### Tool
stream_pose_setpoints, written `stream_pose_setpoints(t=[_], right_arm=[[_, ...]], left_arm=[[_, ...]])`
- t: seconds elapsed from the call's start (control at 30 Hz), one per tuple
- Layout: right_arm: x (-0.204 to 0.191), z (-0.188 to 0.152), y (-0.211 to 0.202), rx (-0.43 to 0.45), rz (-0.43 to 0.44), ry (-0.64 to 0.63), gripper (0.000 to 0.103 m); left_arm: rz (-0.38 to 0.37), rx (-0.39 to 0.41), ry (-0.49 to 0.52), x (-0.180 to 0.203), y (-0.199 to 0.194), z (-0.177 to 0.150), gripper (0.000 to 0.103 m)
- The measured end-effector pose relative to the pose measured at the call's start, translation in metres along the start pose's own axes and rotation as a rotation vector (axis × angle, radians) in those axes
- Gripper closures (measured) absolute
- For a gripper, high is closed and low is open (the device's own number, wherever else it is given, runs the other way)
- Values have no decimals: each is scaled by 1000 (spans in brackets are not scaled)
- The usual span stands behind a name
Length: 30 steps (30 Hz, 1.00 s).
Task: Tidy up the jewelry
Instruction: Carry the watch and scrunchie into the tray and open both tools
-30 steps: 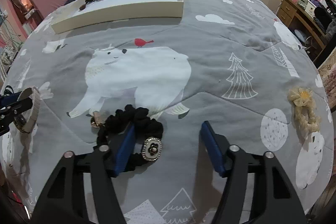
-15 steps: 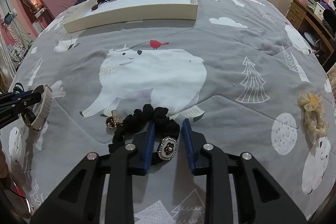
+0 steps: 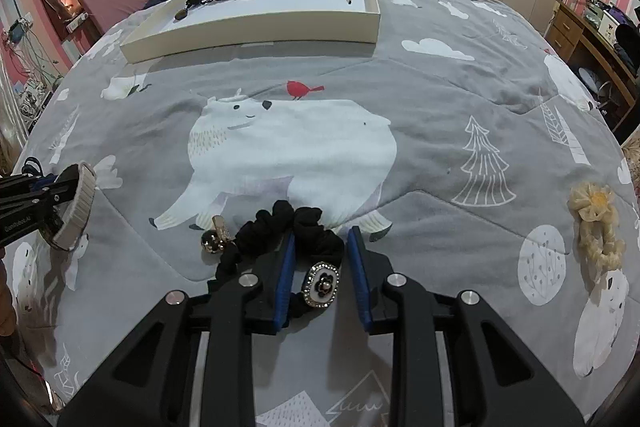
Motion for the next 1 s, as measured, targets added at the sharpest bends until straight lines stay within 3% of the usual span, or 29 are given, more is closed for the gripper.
stream_pose_setpoints(t=[0.07, 0.63, 1.0], right_arm=[[1, 0, 0, 2, 5, 4, 84], [6, 4, -15, 50, 70, 44, 91], [0, 27, -20, 84, 117, 41, 91]], left_arm=[[-2, -1, -8, -2, -1, -1, 96], [-34, 9, -27, -3, -11, -1, 97], [-74, 47, -22, 2, -26, 16, 97]])
Point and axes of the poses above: each gripper's, at about its wrist camera, not at the fingertips, and y roughly the way its jaws point, x to its right, z to its top, the point moved 6 cm from there along y, roughly the way its jaws point, and after that the axes turned 2 degrees about x, right-handed, at the moved point
